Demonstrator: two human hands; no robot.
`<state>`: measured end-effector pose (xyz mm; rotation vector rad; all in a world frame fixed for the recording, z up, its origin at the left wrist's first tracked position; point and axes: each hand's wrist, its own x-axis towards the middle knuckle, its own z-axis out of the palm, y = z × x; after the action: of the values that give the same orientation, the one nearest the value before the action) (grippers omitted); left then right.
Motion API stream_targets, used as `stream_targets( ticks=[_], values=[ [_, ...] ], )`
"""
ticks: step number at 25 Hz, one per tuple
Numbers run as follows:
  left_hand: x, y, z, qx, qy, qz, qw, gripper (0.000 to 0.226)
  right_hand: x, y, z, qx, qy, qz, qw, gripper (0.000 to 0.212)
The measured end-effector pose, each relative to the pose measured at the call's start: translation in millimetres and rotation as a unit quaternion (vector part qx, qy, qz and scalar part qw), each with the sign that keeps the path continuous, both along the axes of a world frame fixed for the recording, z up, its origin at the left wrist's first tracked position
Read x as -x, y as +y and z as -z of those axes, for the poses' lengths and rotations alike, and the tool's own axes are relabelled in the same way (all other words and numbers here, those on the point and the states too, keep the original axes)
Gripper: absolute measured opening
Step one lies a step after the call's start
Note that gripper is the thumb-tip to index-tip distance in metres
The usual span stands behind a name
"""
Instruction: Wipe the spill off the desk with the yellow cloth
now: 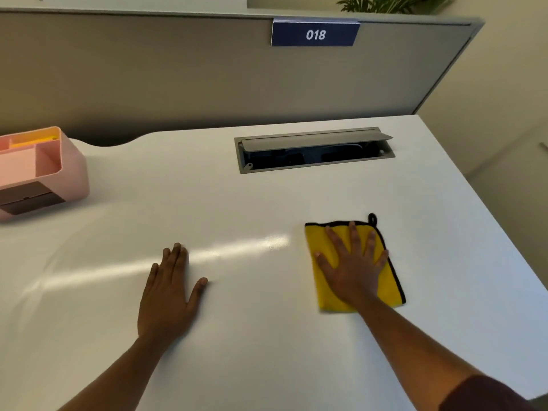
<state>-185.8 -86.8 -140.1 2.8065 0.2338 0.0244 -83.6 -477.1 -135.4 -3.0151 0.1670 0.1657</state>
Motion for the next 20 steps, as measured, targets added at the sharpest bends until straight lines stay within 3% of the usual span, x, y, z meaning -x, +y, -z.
stream_targets(
  ticks=[6,9,13,17,20],
  values=[
    [-6.7,1.4,3.8,-0.008,0.009,-0.001,1.000,0.081,-118.9,-2.4,-4.7,-0.030,0.004,0.100,0.995,0.083],
    [-5.7,0.7,5.2,-0.005,0.009,-0.001,1.000,0.081,-157.6,31.7,-10.8,-0.033,0.022,0.090,0.995,0.090],
    [-10.4,5.3,2.0,-0.007,0.016,0.000,1.000,0.079,-142.4,107.2,-13.4,-0.028,0.019,-0.082,0.996,0.088],
    [-6.7,5.0,2.0,-0.010,0.022,0.006,1.000,0.075,-42.5,171.0,-1.7,-0.038,-0.002,-0.261,0.964,0.081],
    [-4.0,5.4,2.2,-0.007,0.029,0.010,1.000,0.073,38.8,160.6,14.5,-0.052,-0.044,-0.352,0.934,0.080]
  ],
)
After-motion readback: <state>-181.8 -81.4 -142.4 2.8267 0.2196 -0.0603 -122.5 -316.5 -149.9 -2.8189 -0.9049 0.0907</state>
